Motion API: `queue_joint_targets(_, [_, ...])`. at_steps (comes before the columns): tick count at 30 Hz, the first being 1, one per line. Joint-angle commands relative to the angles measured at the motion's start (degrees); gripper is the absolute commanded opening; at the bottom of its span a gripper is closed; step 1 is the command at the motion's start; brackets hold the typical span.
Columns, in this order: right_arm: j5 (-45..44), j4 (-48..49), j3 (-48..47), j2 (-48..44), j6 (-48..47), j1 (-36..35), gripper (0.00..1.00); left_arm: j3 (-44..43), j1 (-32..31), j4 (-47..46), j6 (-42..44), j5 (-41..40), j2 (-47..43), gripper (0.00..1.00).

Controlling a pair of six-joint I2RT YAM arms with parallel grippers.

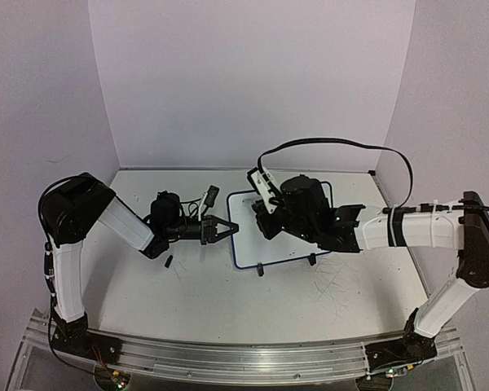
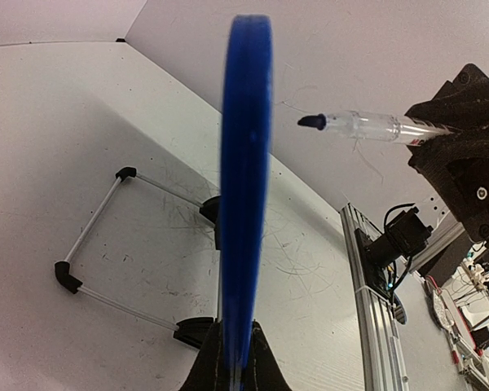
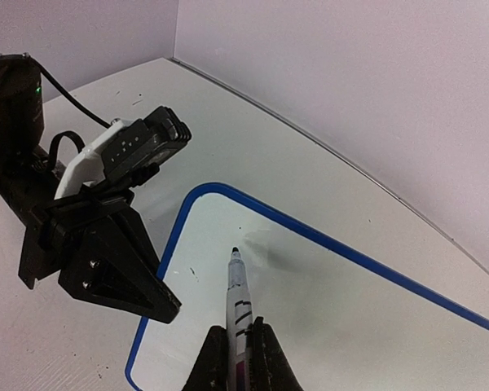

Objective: Write a sentence on the whiteboard

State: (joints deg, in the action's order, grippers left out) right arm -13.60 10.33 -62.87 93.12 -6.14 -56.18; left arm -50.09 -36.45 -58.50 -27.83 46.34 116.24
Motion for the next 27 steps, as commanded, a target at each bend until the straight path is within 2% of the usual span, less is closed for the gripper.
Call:
queue_joint_targets(1, [-1.82, 1.98, -1.55, 0.54, 0.87, -0.19, 0.00, 0.45, -0.78, 1.06, 0.96, 0.04, -2.09, 0.00])
queue_joint_targets(27, [-4.03, 2.54, -2.82, 2.87, 1.31, -0.16, 0.00, 0.09, -0.80, 1.12, 1.27, 0.53, -1.94, 0.00])
